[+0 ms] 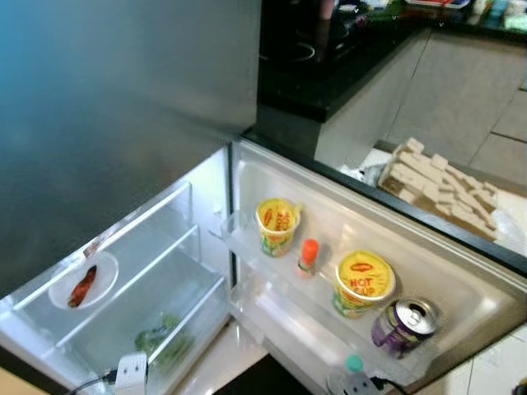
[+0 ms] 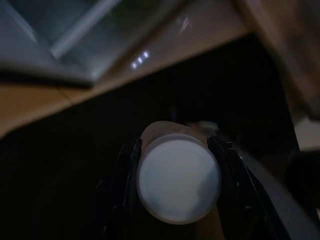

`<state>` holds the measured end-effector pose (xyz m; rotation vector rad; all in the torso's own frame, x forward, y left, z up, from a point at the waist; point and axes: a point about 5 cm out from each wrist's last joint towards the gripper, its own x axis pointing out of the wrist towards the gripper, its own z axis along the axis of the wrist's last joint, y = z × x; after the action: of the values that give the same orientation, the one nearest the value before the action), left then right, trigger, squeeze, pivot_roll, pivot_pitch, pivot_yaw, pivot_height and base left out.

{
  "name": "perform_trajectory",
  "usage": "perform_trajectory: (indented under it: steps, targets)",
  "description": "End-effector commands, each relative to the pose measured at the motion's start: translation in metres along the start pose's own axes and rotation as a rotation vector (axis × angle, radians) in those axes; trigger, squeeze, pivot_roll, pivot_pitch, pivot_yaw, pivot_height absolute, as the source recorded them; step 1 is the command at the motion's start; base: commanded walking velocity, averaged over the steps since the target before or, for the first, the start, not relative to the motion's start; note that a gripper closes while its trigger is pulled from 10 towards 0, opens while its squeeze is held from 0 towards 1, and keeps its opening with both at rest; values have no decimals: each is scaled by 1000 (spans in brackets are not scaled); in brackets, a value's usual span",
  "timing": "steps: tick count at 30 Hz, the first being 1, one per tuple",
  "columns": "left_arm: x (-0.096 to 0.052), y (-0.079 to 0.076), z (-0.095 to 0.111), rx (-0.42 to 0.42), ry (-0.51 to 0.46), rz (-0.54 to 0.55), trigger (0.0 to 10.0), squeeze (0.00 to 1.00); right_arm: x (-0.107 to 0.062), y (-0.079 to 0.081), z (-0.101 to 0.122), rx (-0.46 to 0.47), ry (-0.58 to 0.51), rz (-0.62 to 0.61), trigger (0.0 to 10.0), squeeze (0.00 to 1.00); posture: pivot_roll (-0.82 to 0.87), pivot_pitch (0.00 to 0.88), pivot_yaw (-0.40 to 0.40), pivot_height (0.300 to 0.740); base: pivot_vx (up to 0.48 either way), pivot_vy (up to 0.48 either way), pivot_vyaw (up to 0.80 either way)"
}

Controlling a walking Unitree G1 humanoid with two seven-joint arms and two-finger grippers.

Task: Restocking fridge

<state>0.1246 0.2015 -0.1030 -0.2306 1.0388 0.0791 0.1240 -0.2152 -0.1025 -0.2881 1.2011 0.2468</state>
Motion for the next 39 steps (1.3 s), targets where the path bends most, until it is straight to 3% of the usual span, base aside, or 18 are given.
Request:
perform_trajectory:
  steps: [1, 7, 39]
  targets:
    - [0, -1, -2, -13, 4, -2, 10000, 0, 0, 1, 0, 15, 0, -3, 10000, 0, -60, 0, 16, 740, 0, 0, 0]
    - [0, -2, -1, -18, 1, -9, 10000, 0, -1, -3, -4, 31, 23, -33, 10000, 0, -60, 0, 15, 740, 0, 0, 0]
    - [0, -2, 0, -10, -6, -2, 10000, 0, -2, -5, -8, 52, 38, -31, 10000, 0, -61, 0, 5, 740, 0, 0, -767]
